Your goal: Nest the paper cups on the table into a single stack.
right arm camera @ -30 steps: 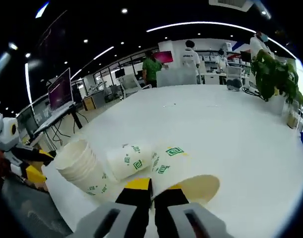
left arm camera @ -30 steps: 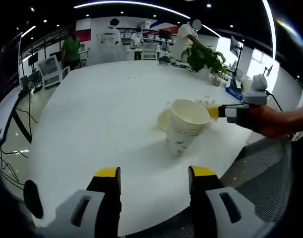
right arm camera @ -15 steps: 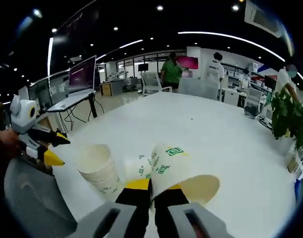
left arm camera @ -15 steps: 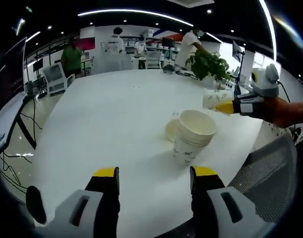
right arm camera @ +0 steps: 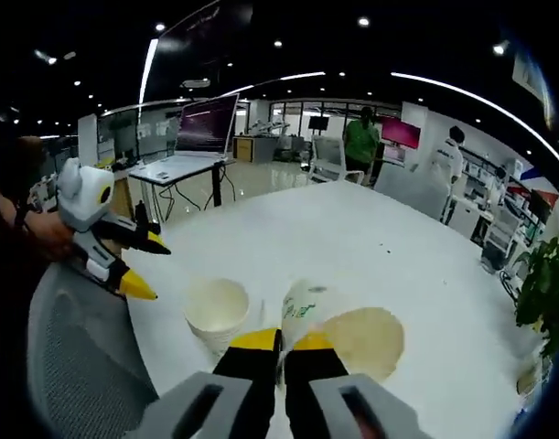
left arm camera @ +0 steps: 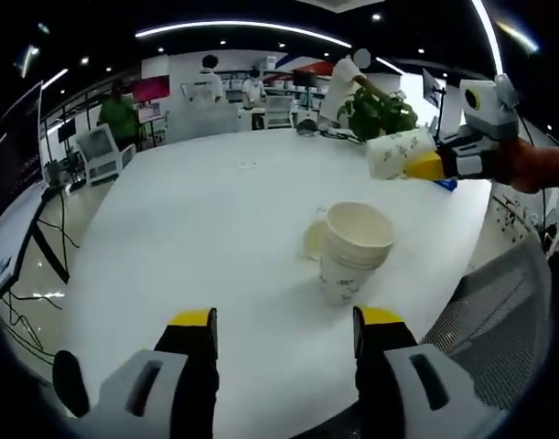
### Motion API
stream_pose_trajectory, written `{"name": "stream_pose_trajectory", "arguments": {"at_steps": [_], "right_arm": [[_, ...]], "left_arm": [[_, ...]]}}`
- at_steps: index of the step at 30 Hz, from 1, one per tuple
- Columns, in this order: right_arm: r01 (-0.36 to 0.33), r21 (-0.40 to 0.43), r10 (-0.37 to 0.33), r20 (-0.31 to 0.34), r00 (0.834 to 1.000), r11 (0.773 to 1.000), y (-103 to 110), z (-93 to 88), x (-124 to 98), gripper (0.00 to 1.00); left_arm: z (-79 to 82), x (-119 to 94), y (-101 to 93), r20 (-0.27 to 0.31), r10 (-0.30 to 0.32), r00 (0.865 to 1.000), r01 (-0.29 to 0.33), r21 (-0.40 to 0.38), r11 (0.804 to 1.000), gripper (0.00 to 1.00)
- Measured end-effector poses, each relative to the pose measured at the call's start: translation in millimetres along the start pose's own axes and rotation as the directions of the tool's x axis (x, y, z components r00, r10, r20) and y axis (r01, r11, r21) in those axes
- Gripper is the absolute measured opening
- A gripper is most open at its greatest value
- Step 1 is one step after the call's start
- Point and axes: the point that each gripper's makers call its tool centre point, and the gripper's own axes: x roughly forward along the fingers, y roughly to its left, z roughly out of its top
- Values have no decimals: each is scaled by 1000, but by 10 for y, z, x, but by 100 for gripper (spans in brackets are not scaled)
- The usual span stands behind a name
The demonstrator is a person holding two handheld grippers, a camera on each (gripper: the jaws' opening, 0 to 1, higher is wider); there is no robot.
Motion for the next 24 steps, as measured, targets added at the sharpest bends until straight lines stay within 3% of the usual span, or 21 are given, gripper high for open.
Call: {"name": "stream_pose_trajectory", "arguments": {"at_steps": [9,16,24], "right_arm": [[-45,-58,44,-21,999,997,135,65,-41,0],[-97,-125,97,-13,995,987,275,269,-42,0],[-193,-186,188,-42,981,963,613,410,51,0]], "left_arm": [[0,0,8,7,0,1000,0,-9,1000,58],[-3,-2,7,9,-2,1000,2,-11,1000,58],[21,-8,-30,16,-7,1000,7,0,1000,58]]}}
